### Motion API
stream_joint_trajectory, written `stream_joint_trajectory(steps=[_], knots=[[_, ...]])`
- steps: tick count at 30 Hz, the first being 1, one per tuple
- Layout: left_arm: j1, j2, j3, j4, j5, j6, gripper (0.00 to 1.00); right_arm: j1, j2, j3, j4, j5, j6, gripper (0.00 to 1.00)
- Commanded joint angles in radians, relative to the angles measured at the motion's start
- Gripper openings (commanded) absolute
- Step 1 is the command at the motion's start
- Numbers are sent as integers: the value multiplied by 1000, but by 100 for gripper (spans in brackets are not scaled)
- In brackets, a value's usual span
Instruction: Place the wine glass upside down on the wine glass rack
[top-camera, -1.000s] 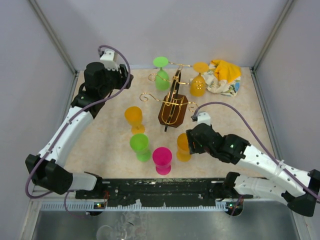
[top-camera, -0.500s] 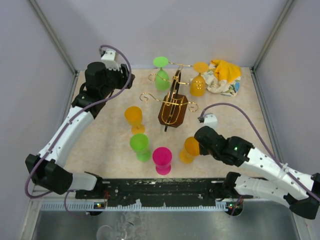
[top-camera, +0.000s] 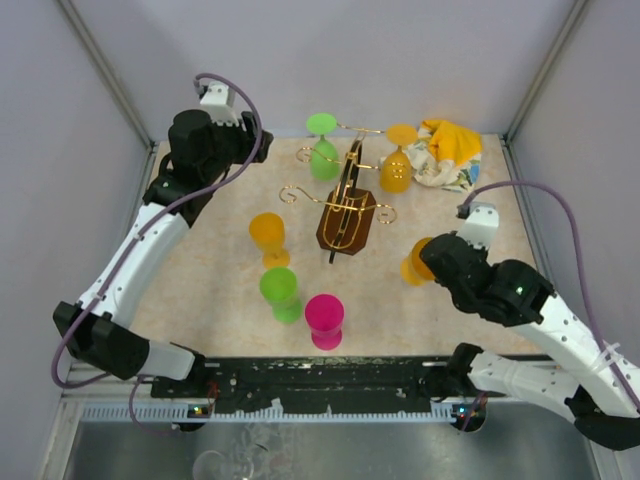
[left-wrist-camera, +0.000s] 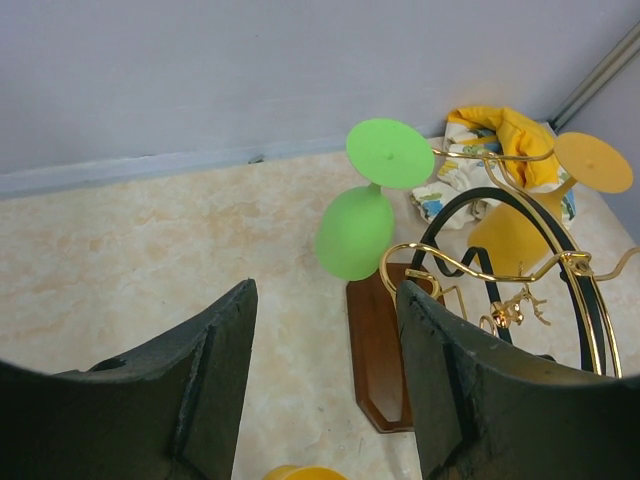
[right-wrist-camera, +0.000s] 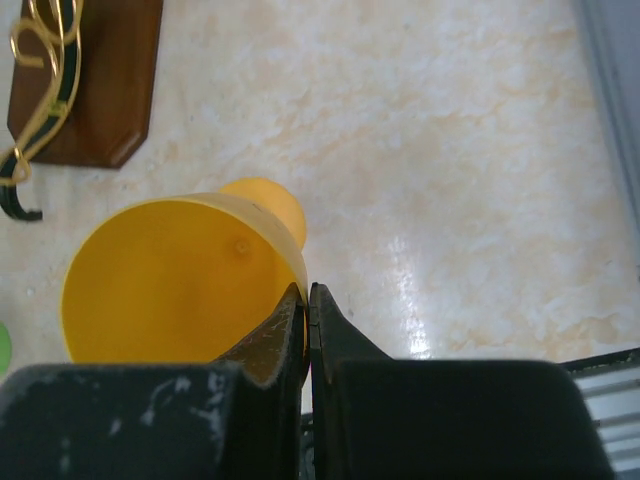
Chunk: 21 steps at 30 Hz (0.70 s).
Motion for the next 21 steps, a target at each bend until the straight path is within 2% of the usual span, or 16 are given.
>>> stream_joint_trajectory(steps=[1, 5, 7, 8, 12, 14, 17, 21], knots=[[-5, -16, 31, -12, -18, -18, 64, -6, 46, 173, -88, 255, 6, 0], [-6, -14, 34, -11, 3, -43, 65, -6, 95, 293, -58, 442, -132, 0], [-6, -18, 37, -3, 19, -58, 66, -6, 99, 336, 76, 504, -295, 0], [-6, -22, 37, 4, 24, -70, 66, -6, 88, 335, 201, 522, -433, 0], [-6, -33, 58, 12, 15, -133, 71, -5, 32, 228, 927, 472, -1131, 0], [-7, -28, 94, -8, 8, -188, 72, -6, 70, 235, 1172, 452, -1332, 0], [-8, -15, 146, -32, -3, -263, 72, -7, 174, 287, 1281, 389, -1477, 0], [-6, -10, 190, -31, -3, -365, 73, -6, 242, 294, 1378, 198, -1466, 0]])
